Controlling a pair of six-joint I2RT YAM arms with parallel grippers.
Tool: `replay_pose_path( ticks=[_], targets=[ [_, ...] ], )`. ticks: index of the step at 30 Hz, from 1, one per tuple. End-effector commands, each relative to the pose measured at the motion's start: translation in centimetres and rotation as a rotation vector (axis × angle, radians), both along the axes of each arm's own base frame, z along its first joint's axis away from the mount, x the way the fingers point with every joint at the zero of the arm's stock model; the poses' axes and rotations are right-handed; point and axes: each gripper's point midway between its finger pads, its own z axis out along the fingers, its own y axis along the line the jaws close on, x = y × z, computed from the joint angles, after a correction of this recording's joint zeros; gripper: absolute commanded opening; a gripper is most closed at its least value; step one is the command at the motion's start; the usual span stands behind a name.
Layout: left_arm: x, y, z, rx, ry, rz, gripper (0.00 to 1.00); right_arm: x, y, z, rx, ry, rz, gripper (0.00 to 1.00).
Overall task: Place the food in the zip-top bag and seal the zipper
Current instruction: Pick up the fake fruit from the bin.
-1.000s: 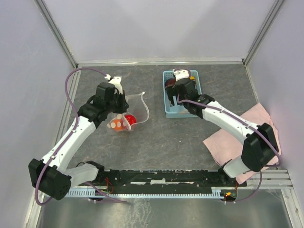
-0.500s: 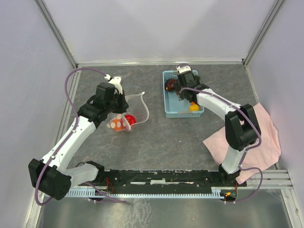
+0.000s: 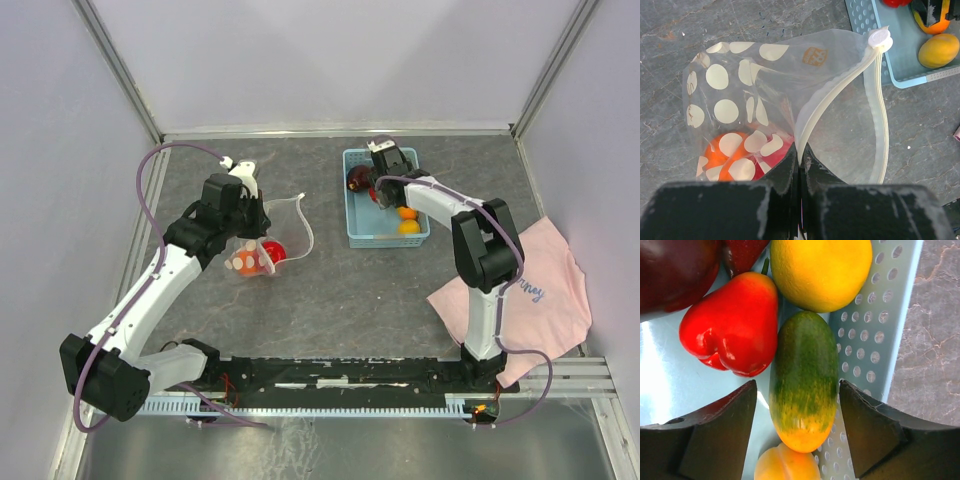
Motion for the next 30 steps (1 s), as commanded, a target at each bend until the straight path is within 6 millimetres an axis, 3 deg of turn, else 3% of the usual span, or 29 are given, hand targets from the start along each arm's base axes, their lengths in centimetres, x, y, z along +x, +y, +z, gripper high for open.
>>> replay_pose_path(
  ticks=[1,6,14,24,30],
  targets=[
    [0.6,-0.2,1.4,-0.017,-0.05,0.007,0.03,1.4,0.0,-0.2,0.019,-0.001,-0.005,0.74],
    [0.6,-0.2,1.4,-0.019,-0.048,0.004,0.03,1.1,-0.5,-1.7,0.02,0.045,-0.024,0.7],
    [0.6,-0.3,1.3,-0.02,-0.045,0.003,0.03,0.4,-0.7,-1.0,0.044,0.049,-0.04,0.58],
    [0.6,-0.4,1.4,-0.025,-0.044,-0.002,0.03,-0.9,-0.9,2.4,0.108,-0.01,-0.061,0.48],
    [0.6,-0.4,1.3,-0.024,-0.044,0.0,0.03,-2.2,0.0,4.2,0.209,-0.041,-0.057,0.44]
  ],
)
